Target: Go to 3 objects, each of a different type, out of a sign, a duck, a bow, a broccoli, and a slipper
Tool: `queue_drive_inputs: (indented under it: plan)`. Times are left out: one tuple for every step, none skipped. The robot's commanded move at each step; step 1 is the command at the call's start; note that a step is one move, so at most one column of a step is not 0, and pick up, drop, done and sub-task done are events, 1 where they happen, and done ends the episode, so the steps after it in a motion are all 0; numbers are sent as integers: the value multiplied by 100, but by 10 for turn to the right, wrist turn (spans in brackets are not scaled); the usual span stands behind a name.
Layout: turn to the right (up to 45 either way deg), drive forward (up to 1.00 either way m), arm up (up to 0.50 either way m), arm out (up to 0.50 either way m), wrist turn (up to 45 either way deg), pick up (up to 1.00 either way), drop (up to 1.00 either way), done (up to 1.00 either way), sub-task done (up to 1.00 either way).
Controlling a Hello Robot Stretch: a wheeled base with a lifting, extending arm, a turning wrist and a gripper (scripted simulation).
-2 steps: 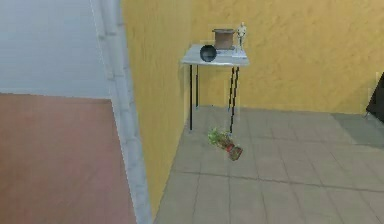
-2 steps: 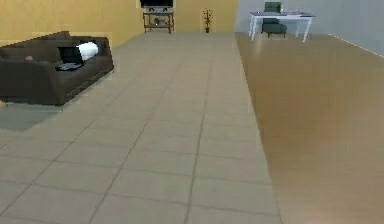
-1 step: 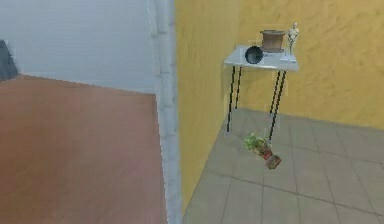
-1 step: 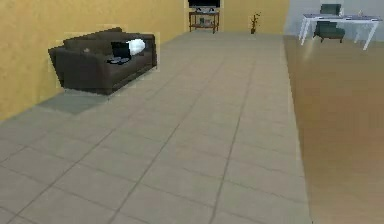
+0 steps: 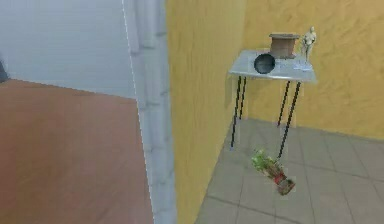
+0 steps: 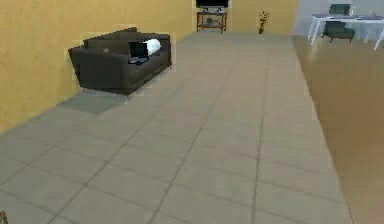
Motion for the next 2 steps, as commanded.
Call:
queue_drive_inputs:
  plan:
    - [-450, 0, 0, 0, 0, 0, 0, 0, 0]
    - [-30, 0, 0, 0, 0, 0, 0, 0, 0]
